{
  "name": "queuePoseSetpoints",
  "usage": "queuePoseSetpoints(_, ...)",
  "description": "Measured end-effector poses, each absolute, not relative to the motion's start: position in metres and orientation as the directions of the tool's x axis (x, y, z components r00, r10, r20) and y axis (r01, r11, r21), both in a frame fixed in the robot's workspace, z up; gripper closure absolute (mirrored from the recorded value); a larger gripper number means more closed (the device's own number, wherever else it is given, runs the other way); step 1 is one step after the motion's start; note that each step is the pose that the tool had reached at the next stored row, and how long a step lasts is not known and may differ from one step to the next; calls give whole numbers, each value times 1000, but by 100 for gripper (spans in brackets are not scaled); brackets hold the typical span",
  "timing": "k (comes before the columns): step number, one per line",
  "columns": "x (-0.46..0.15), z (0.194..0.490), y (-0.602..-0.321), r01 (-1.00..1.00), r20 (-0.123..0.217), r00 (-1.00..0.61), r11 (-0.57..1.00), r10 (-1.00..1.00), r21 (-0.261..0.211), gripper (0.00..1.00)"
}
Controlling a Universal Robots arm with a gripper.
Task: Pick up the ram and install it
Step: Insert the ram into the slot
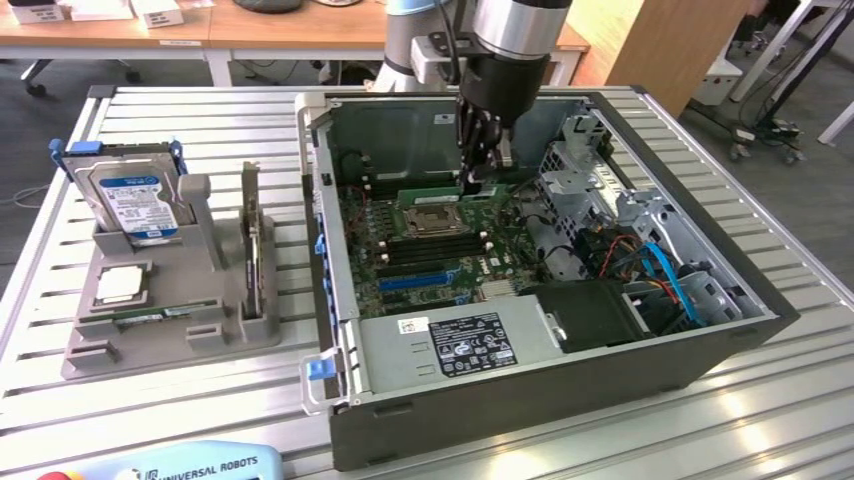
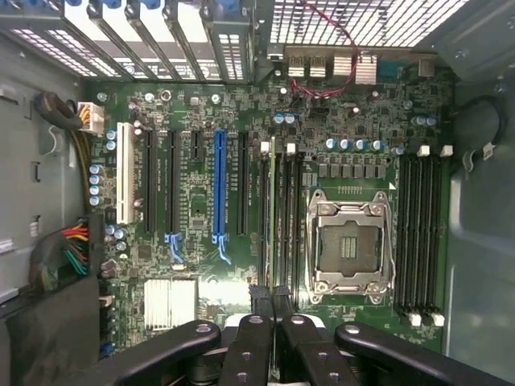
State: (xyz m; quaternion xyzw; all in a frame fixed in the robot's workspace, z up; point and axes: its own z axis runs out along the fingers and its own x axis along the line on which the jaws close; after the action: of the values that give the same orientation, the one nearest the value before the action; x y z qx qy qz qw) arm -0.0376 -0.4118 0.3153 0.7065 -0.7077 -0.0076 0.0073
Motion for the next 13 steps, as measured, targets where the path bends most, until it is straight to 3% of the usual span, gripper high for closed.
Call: queuePoseSetpoints(13,-38,292,-412,-1000,0,-2,2,-1000,21,89)
